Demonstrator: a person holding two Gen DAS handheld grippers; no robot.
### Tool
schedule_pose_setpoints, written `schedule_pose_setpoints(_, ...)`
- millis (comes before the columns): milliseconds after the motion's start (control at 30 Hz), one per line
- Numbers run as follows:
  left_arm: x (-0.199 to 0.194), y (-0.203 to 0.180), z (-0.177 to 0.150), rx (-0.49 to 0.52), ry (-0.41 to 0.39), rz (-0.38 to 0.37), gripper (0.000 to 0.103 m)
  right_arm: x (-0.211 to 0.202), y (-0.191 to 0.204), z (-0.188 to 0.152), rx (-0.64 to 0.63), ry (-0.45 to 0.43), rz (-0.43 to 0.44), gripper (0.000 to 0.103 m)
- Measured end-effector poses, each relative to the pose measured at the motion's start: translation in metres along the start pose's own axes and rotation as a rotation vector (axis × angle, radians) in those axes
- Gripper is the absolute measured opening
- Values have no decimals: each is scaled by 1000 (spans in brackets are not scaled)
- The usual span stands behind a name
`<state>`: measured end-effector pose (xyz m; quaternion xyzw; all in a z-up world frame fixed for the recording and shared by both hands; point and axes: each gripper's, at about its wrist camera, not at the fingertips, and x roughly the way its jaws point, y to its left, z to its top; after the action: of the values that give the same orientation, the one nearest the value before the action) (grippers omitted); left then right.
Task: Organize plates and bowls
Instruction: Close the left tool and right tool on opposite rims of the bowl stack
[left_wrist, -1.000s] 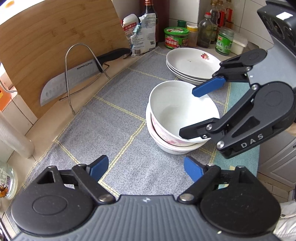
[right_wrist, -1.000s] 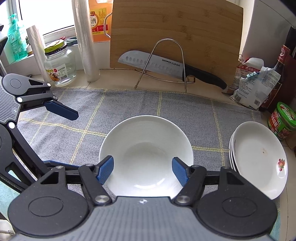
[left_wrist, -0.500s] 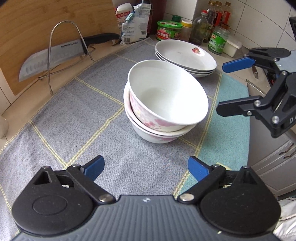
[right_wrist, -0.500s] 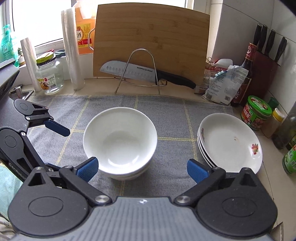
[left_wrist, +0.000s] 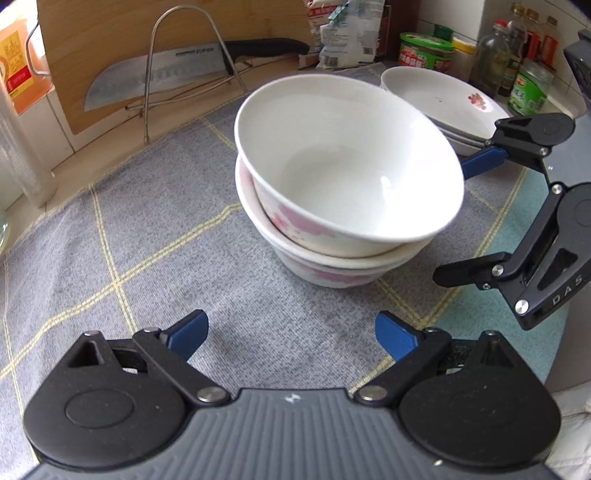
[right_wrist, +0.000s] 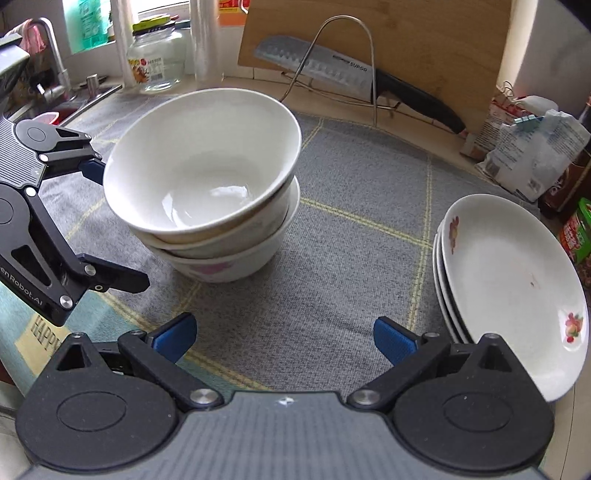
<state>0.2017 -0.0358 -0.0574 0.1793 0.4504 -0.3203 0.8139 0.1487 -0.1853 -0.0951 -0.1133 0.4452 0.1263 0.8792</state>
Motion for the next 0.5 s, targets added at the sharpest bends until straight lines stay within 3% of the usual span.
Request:
schedule_pose_setpoints(167, 3, 5, -5, -70, 11, 18, 102, 17, -4, 3, -49, 10, 64, 103)
schedule_pose_setpoints(500, 7, 13, -8, 60, -74, -59, 103, 24, -3, 11, -60, -3, 84, 103)
